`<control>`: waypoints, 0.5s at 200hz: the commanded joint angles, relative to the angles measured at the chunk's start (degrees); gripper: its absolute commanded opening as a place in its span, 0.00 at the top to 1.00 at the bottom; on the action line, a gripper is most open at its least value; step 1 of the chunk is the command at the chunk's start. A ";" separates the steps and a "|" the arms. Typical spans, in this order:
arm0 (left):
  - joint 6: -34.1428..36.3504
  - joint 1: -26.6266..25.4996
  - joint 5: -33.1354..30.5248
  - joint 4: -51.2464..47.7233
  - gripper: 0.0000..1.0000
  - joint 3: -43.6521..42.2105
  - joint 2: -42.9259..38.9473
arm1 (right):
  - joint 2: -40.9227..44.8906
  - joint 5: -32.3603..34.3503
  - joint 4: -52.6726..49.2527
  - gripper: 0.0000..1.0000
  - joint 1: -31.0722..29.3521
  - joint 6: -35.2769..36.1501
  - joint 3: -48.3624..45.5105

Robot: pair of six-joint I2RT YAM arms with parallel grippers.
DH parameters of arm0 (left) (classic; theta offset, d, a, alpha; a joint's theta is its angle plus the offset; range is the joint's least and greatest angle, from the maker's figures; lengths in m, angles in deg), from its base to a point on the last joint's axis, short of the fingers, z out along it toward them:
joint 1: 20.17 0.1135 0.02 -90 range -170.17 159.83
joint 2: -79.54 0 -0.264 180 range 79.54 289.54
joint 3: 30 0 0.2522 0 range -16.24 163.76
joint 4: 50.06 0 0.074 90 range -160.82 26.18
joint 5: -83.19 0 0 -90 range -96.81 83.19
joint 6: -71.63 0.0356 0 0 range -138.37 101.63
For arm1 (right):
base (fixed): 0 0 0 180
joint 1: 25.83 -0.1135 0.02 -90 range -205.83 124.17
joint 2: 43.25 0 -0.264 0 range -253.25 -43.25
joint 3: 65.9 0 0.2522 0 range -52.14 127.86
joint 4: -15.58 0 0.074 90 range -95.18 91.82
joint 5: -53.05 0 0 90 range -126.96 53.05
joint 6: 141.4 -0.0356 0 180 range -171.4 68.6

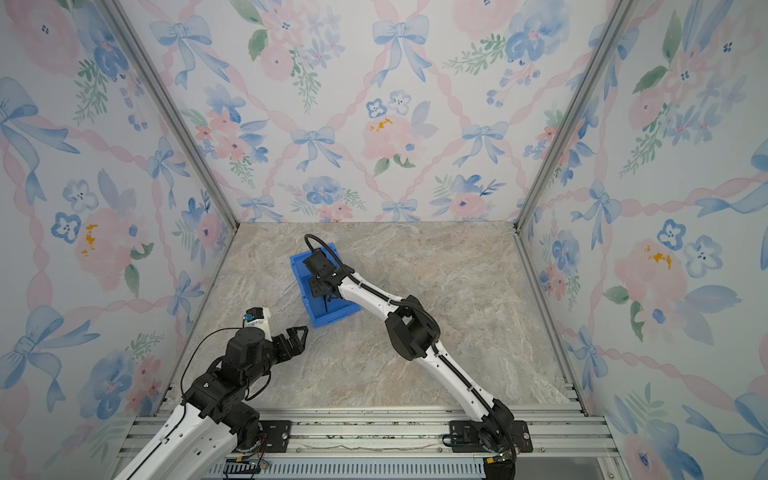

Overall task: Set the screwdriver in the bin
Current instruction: 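Lower the screwdriver into the bin and open the right gripper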

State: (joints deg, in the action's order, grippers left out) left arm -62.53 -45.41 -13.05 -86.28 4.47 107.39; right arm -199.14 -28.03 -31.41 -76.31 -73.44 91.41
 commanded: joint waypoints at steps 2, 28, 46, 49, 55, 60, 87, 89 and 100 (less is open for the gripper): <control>1.00 0.62 -1.52 -0.55 0.03 1.70 0.31 | 1.74 1.25 0.95 0.63 -1.13 0.46 -0.82; 1.75 1.14 -1.86 -0.44 0.03 2.18 0.86 | 4.35 1.44 2.11 0.56 -1.37 1.04 -1.85; 2.15 1.71 -2.10 -0.39 0.02 2.32 1.26 | 6.37 1.83 2.06 0.53 -1.56 1.37 -2.39; 2.19 1.83 -2.15 -0.30 0.03 2.32 1.33 | 6.82 1.91 2.00 0.52 -1.48 1.48 -2.55; 2.31 1.96 -2.19 -0.25 0.03 2.32 1.48 | 7.65 2.25 1.94 0.51 -1.57 1.55 -2.86; 2.34 2.16 -2.33 -0.17 0.03 2.34 1.79 | 8.40 2.51 1.82 0.51 -1.55 1.66 -3.32; 4.26 2.73 -1.33 2.22 0.02 2.00 2.22 | 13.75 4.26 1.65 0.48 -1.55 2.71 -6.62; 4.37 2.80 -1.34 2.48 0.02 1.98 2.21 | 14.21 4.37 1.63 0.48 -1.55 2.82 -6.90; 5.03 3.21 -1.66 3.26 0.03 2.19 2.29 | 16.60 5.08 1.18 0.48 -1.56 3.55 -8.23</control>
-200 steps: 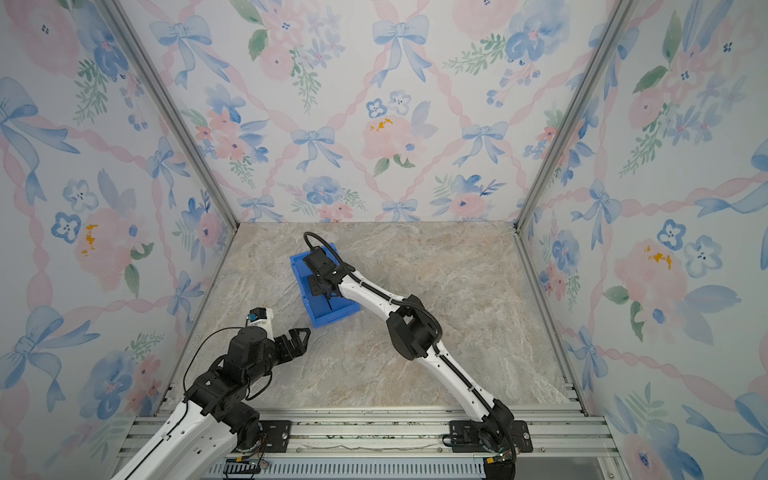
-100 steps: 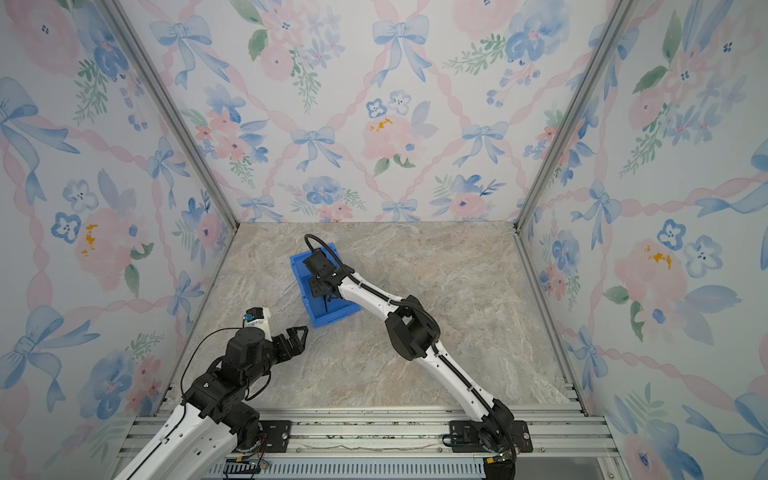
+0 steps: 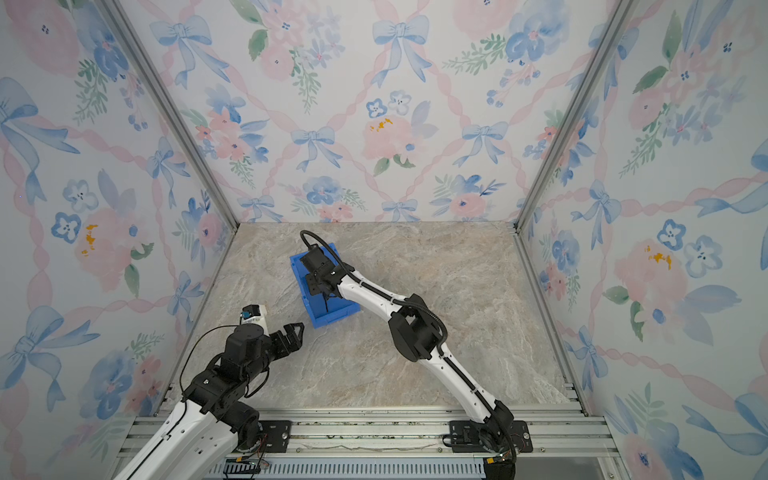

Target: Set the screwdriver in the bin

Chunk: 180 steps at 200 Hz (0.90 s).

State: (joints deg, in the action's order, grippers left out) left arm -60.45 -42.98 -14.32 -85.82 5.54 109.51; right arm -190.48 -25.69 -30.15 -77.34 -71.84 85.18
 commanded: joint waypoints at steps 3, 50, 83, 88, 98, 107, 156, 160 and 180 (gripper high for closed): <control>3.20 0.95 -0.51 2.99 0.02 1.24 0.19 | 8.81 3.07 -0.27 0.48 -0.60 2.17 -2.44; 5.36 2.52 -9.77 3.27 0.02 3.33 1.92 | 30.41 8.19 3.90 0.37 -1.32 3.03 -25.16; 9.15 3.03 -15.92 5.17 0.02 3.40 7.70 | 51.53 13.45 6.31 0.14 -0.52 1.84 -49.95; 10.06 3.07 -16.80 5.56 0.03 3.14 8.54 | 54.84 14.39 5.91 0.11 -0.05 1.80 -53.07; 11.09 3.11 -17.83 6.04 0.02 2.67 10.14 | 60.30 16.22 4.77 0.04 1.25 1.04 -59.30; 11.02 3.35 -18.26 6.90 0.02 2.47 11.31 | 65.48 17.82 3.90 0.03 2.92 -0.23 -64.64; 19.50 4.00 -21.78 20.88 0.02 -2.77 11.36 | 86.77 23.63 4.79 0.03 18.30 -3.09 -87.58; 20.96 4.02 -22.27 22.64 0.02 -3.57 11.26 | 87.85 23.56 5.17 0.03 20.20 -2.79 -88.66; 28.12 4.48 -25.12 33.13 0.03 -7.72 10.73 | 90.86 23.23 8.27 0.03 29.12 0.22 -92.67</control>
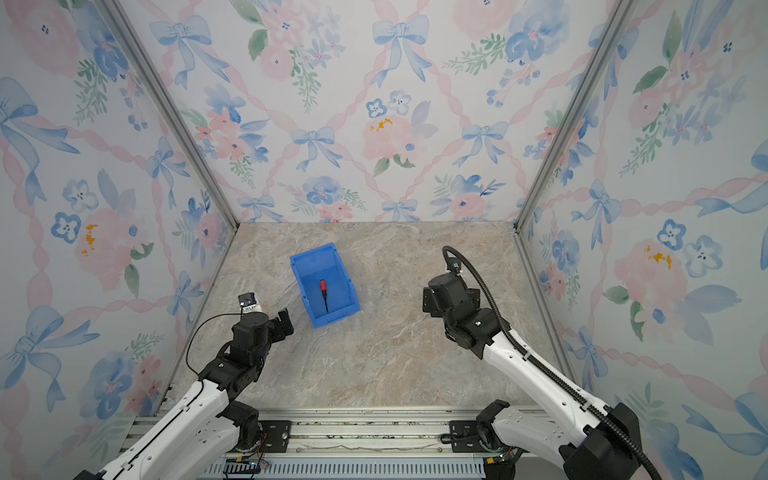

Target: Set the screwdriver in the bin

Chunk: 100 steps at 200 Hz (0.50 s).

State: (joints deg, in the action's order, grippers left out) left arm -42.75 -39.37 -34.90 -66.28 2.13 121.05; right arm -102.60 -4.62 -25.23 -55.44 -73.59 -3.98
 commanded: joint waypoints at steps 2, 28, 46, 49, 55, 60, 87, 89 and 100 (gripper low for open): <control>10.56 1.11 -4.69 13.99 0.02 -4.33 -0.69 | 3.07 2.35 3.85 0.03 8.10 2.26 -3.98; 14.69 4.69 -2.31 21.05 0.03 -5.79 3.01 | 3.09 2.25 19.32 0.03 15.68 10.27 -12.01; 16.27 5.94 -2.13 23.14 0.03 -5.81 6.30 | 2.62 -6.21 29.35 0.03 20.00 16.52 -17.50; 16.51 6.01 -2.18 23.57 0.02 -5.97 6.80 | 2.35 -6.74 30.35 0.03 20.43 16.75 -18.04; 16.72 6.23 -2.31 24.51 0.02 -6.35 7.75 | 1.54 -6.97 31.88 0.03 21.24 16.84 -19.10; 16.77 6.41 -2.23 25.26 0.02 -6.60 8.41 | 0.81 -7.23 33.25 0.03 21.72 16.69 -19.83; 17.29 7.26 -1.32 30.50 0.03 -9.15 10.55 | -3.59 -12.17 41.45 0.03 23.28 16.90 -24.03; 17.40 7.30 -1.23 30.91 0.02 -9.39 10.59 | -4.00 -12.29 42.01 0.03 23.28 17.00 -24.24; 17.77 7.75 -1.00 33.61 0.02 -10.89 11.04 | -6.35 -12.68 44.90 0.03 23.28 17.31 -24.91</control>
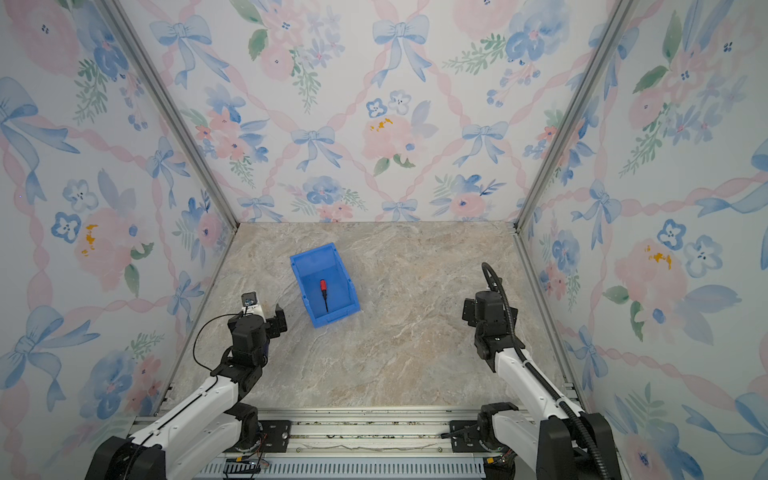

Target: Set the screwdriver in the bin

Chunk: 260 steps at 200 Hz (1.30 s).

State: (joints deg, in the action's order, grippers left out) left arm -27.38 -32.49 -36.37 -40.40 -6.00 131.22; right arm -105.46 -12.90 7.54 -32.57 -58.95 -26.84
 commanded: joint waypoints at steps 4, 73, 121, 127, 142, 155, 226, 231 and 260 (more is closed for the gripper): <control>2.36 1.10 0.47 8.56 0.02 -3.24 1.09 | -4.28 -4.72 13.42 0.03 0.41 2.97 -2.36; 1.81 5.12 4.86 19.66 0.03 -4.21 6.36 | -12.44 -7.05 27.90 0.03 2.05 6.13 -2.46; 4.42 6.77 8.64 31.27 0.02 -0.17 20.16 | -19.78 -10.24 34.30 0.03 3.27 5.71 0.66; 4.58 6.96 8.70 32.48 0.02 0.29 21.46 | -20.40 -10.30 33.92 0.03 3.33 5.75 1.08; 4.88 7.55 9.54 34.45 0.02 1.78 24.42 | -22.13 -10.97 35.36 0.03 3.32 5.93 1.07; 5.35 7.96 10.48 36.06 0.03 2.86 26.88 | -23.83 -12.35 36.85 0.03 3.26 6.43 0.94; 5.77 8.54 13.90 42.18 0.03 4.37 36.05 | -26.38 -14.15 45.63 0.03 3.33 7.02 -2.63; 5.82 8.52 14.00 42.86 0.03 4.20 36.35 | -26.44 -14.12 45.69 0.03 3.32 7.02 -2.63; 6.13 8.48 14.58 44.55 0.03 3.71 37.44 | -26.47 -13.71 45.62 0.03 3.15 7.18 -2.55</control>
State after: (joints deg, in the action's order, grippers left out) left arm -22.75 -24.25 -23.30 0.71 -2.22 167.83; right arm -131.56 -26.30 50.57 -29.62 -52.37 -28.98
